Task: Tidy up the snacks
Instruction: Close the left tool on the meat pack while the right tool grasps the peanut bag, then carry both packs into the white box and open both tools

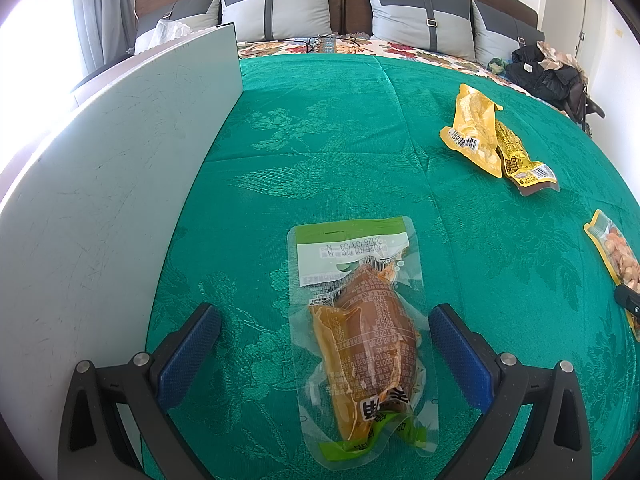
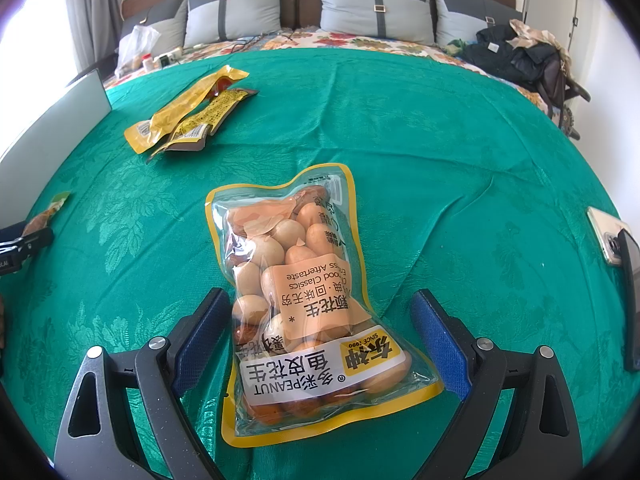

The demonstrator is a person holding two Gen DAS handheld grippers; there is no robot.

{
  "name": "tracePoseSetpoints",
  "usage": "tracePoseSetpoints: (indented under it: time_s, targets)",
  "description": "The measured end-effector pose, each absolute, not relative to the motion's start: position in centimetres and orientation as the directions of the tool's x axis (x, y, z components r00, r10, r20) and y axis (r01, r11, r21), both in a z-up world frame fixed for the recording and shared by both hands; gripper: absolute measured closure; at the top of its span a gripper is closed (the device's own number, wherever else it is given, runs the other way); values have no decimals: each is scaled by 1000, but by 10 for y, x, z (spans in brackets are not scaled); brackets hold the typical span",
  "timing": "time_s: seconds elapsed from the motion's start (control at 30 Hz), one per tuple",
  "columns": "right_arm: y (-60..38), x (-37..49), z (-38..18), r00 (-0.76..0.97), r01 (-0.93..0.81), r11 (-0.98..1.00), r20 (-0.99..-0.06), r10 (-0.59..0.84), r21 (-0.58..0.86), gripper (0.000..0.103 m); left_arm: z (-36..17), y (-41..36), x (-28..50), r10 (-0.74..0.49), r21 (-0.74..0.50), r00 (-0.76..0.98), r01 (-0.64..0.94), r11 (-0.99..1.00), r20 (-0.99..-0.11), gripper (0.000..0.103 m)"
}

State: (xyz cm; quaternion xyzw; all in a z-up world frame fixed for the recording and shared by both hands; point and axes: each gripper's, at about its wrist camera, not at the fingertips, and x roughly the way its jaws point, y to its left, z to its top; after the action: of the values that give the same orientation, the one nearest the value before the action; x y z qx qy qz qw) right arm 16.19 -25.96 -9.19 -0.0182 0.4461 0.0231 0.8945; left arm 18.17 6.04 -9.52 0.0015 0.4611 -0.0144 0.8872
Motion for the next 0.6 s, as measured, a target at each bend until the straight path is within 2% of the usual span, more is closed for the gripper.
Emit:
tracePoseSetpoints:
  time_s: [0.27,0.37,0.4,0.47,0.53,0.6]
  targets:
    - [-260,161,-92,596,-60,998,-802,26,-12,9,-93,56,184,-39,-6,532,63,998,-846,0]
    - [-257,194,-84,436,-102,995,-899,44,-1,9,-92,50,190,-46,-7,460,87,996,-887,0]
    - [-257,204,-82,372,-105,994,-927,51,12,9,-91,48,193,-49,-11,446,89,996,-894,3]
    - [-258,216,-78,318,-114,992,-944,92,59,13,-83,47,191,-63,-18,470,100,995,-880,37]
    - [-252,222,-74,312,-138,990,-950,16,-29,45,-79,50,187,-99,-58,450,104,993,-887,42]
    - [-254,223,-72,297,-123,992,-954,40,4,48,-78,57,174,-163,-133,450,100,986,-878,43]
